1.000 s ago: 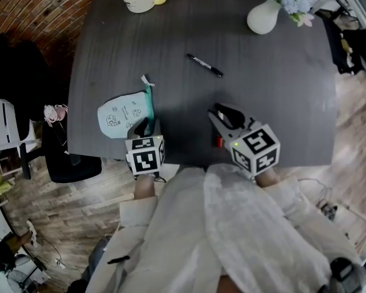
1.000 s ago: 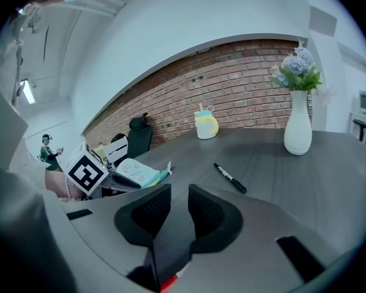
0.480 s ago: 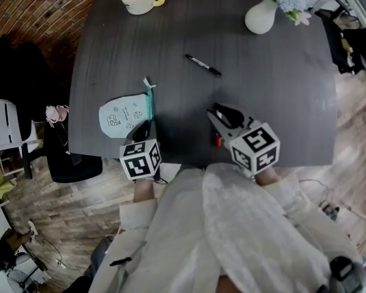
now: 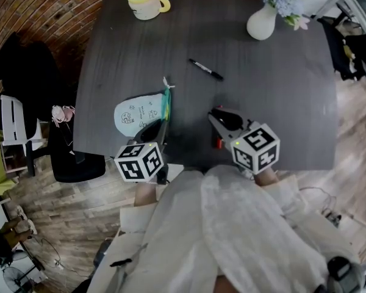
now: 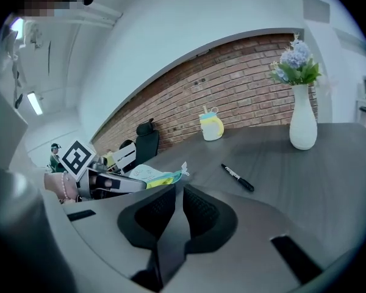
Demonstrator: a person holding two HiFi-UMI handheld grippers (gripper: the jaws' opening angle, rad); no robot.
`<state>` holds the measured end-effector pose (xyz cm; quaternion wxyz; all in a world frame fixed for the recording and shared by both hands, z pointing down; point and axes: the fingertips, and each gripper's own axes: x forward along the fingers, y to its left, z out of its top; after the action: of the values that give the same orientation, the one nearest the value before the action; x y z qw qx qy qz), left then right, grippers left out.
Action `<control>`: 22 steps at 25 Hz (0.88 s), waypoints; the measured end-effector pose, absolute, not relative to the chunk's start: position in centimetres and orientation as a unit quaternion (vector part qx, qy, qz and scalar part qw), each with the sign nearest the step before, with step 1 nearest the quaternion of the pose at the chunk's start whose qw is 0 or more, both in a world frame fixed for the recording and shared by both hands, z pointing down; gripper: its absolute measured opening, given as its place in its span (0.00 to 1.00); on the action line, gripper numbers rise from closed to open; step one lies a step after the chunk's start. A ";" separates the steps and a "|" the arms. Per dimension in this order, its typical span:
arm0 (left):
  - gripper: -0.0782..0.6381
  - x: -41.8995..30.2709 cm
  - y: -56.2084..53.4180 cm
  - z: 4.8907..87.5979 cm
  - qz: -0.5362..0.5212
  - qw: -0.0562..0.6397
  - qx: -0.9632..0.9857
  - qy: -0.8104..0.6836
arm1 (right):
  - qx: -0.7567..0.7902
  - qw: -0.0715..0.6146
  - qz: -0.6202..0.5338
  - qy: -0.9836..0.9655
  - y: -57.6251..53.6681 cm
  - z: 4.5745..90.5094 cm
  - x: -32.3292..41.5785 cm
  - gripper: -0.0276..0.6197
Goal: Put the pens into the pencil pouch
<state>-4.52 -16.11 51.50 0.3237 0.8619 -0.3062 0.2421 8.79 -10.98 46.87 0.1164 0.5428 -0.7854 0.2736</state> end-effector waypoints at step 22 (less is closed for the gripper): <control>0.12 1.0 -15.3 42.9 0.114 0.339 0.913 -0.198 | 0.581 0.092 0.254 -0.767 -9.9 44.8 10.8 0.10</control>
<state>1.01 -15.27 42.85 0.3389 0.9126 -0.1985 0.1140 10.76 -9.93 44.79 0.0921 0.5813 -0.7674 0.2544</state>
